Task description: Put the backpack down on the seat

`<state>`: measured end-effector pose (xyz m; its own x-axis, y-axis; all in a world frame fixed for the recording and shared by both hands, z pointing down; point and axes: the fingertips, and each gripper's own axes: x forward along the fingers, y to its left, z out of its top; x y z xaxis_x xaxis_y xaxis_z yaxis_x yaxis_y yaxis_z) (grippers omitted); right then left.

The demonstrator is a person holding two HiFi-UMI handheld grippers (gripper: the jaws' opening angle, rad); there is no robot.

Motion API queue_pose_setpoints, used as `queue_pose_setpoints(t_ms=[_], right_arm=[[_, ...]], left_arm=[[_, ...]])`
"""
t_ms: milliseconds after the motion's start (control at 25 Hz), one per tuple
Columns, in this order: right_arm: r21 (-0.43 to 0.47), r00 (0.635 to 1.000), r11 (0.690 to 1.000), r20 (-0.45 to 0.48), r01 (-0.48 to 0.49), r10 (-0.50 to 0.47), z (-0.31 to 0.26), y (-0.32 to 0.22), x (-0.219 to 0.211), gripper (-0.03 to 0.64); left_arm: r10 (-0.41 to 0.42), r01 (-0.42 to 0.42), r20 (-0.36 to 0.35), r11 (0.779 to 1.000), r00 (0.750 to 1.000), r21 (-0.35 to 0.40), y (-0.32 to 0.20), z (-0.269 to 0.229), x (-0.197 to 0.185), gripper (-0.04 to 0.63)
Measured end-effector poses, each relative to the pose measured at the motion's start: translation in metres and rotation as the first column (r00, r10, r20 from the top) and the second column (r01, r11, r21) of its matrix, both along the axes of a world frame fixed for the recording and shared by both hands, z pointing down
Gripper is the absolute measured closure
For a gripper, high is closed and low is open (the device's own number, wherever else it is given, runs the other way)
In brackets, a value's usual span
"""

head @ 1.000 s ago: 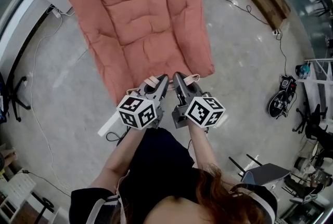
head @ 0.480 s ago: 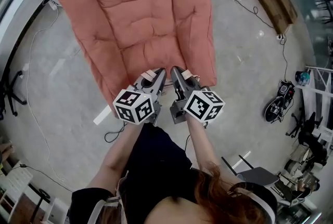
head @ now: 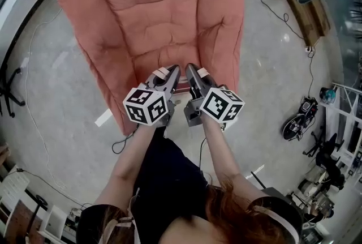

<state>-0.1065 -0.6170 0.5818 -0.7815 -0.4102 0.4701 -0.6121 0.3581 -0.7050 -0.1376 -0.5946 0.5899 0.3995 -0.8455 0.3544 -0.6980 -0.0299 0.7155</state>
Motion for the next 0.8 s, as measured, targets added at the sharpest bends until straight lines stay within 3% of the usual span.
queue_pose_setpoints(t_ms=[480,800], right_arm=[[-0.093,0.999,0.995,-0.031,0.024,-0.027,0.075,-0.085,-0.042,0.583],[-0.101,0.996,0.994,-0.075,0.043,-0.051,0.122,-0.127,-0.067,0.583]], left_arm=[[-0.075,0.076,0.035,0.996,0.997,-0.047,-0.079,0.074,-0.041,0.577],[-0.098,0.102,0.045,0.991,0.994,-0.082,-0.119,0.123,-0.066,0.578]])
